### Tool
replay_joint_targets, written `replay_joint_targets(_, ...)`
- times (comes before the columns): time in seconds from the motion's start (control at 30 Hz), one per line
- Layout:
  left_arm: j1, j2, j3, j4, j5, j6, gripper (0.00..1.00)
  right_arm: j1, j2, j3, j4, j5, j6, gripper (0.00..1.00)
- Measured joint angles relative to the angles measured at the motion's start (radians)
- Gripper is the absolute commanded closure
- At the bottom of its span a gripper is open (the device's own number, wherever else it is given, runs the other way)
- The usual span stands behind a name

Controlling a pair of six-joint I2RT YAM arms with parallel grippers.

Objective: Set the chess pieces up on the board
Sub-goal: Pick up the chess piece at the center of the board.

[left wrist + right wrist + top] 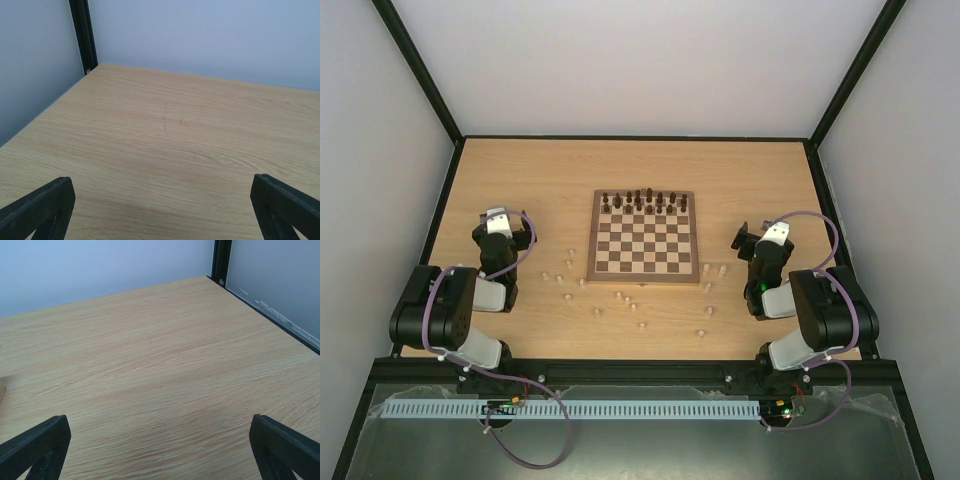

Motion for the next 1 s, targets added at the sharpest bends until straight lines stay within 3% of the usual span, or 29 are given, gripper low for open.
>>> replay_joint_targets(0.43, -0.001, -0.002, 0.0, -0.003, -0.01, -0.002, 0.01, 0.0, 0.0, 0.0, 0.0, 0.0, 0.0, 0.01)
replay_joint_targets(0.63, -0.053, -0.106, 0.054, -0.179, -0.126, -0.021, 0.01, 0.0, -0.037, -0.004, -0.026, 0.003, 0.003, 0.01)
replay_joint_targets(0.8, -0.104, -0.231, 0.08, -0.29, -0.154, -0.035, 0.01, 0.0, -0.256, 0.019, -0.212, 0.01, 0.024, 0.02)
replay_joint_targets(1.0, -0.129, -0.423, 0.09, -0.452, -0.11, -0.072, 0.01, 0.0, -0.558, 0.185, -0.567, -0.023, 0.137, 0.01)
